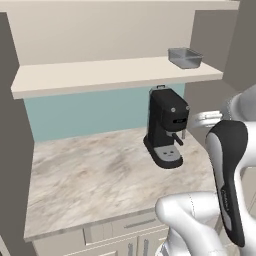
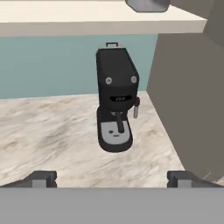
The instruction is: Retrieve the tupperware and aluminum foil from the cabinet and place them on the dining counter near the plate with cucumber and sweet potato to prepare for storing leftovers.
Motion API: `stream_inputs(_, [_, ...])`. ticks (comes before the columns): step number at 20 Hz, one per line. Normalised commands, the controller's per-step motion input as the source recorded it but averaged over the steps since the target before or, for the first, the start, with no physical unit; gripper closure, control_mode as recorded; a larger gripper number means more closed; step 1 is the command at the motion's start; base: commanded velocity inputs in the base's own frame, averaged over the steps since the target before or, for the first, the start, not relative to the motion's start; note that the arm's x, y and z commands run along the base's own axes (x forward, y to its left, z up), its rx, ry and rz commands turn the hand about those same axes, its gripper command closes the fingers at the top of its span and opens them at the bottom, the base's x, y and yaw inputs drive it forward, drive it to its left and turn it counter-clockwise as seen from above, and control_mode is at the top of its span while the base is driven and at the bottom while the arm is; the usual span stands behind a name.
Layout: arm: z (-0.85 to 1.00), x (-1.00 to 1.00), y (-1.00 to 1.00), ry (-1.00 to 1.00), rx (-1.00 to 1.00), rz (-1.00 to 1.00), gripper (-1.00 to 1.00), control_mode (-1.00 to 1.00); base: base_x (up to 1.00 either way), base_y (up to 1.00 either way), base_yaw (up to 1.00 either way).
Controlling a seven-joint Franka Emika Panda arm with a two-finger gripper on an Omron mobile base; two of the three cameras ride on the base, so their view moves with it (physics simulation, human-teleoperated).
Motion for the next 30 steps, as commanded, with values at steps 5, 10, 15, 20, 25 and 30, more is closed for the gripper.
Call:
stream_inputs(5, [0.61, 0.17, -0.03, -0.24, 0.00, 0.00, -1.00, -1.00, 0.00, 0.00, 0.00])
stream_inputs(10, [0.49, 0.45, 0.03, -0.14, -0.02, 0.00, -1.00, -1.00, 0.00, 0.00, 0.00])
stream_inputs(15, [0.34, 0.49, 0.12, 0.00, -0.05, 0.00, -1.00, -1.00, 0.00, 0.00, 0.00])
stream_inputs(20, [0.31, 0.41, 0.04, 0.00, -0.06, 0.00, -1.00, -1.00, 0.00, 0.00, 0.00])
stream_inputs(25, [0.28, 0.37, 0.00, 0.00, -0.02, 0.00, -1.00, -1.00, 0.00, 0.00, 0.00])
stream_inputs(30, [0.02, 0.31, 0.00, 0.00, 0.00, 0.00, -1.00, -1.00, 0.00, 0.00, 0.00])
